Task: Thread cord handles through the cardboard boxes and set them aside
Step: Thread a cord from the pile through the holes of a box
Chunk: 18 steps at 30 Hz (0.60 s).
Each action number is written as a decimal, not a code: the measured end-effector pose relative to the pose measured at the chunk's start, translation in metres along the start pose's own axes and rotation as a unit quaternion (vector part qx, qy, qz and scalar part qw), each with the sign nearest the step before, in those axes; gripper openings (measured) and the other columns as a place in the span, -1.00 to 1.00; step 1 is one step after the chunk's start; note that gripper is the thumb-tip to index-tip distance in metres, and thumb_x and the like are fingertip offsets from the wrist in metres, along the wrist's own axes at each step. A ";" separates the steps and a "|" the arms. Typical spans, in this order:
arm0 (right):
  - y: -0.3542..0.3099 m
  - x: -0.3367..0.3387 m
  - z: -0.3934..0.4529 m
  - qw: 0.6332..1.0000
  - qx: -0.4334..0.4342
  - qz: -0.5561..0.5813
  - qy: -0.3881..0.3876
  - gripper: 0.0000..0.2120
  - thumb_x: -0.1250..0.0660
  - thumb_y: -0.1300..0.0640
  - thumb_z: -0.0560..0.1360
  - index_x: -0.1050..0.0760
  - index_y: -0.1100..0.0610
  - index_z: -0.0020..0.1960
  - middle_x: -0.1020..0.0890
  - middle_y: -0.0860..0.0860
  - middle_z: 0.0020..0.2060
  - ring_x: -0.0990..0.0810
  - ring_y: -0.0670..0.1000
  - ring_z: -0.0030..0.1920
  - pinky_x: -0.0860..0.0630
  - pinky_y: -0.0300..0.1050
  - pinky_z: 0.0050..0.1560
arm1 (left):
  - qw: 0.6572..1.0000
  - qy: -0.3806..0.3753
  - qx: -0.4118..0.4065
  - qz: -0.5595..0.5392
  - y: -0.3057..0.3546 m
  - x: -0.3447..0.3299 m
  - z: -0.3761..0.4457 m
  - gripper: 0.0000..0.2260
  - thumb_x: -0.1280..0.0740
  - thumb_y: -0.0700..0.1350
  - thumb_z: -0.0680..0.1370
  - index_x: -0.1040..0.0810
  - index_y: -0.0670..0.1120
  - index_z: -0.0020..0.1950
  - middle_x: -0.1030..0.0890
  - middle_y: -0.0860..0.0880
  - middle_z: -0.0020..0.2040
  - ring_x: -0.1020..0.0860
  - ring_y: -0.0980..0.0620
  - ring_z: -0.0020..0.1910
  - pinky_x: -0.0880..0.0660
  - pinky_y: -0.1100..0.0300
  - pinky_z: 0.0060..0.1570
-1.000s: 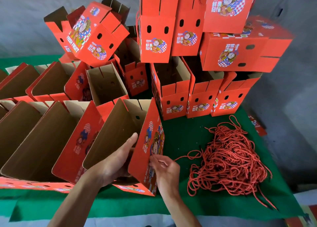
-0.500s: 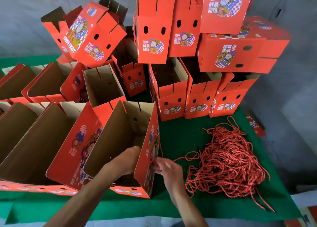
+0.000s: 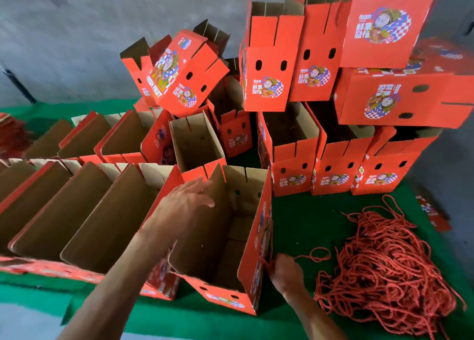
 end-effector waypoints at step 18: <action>0.106 0.156 -0.053 0.804 -0.190 0.398 0.399 -0.91 -0.46 0.14 0.52 -0.69 0.16 -0.09 -0.69 0.10 -0.18 -0.61 0.11 -0.12 -0.44 -0.10 -0.08 | 0.984 0.033 -0.162 -0.068 0.084 0.026 0.052 -0.90 -0.45 -0.04 0.57 -0.74 0.07 0.06 -0.71 0.15 0.11 -0.57 0.14 0.27 -0.26 0.14 0.51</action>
Point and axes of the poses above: each hand's wrist, its own z-axis towards the middle knuckle, its own x-axis out of the back of the hand, y = z × x, the point moved 4 cm from there along z, towards the middle knuckle
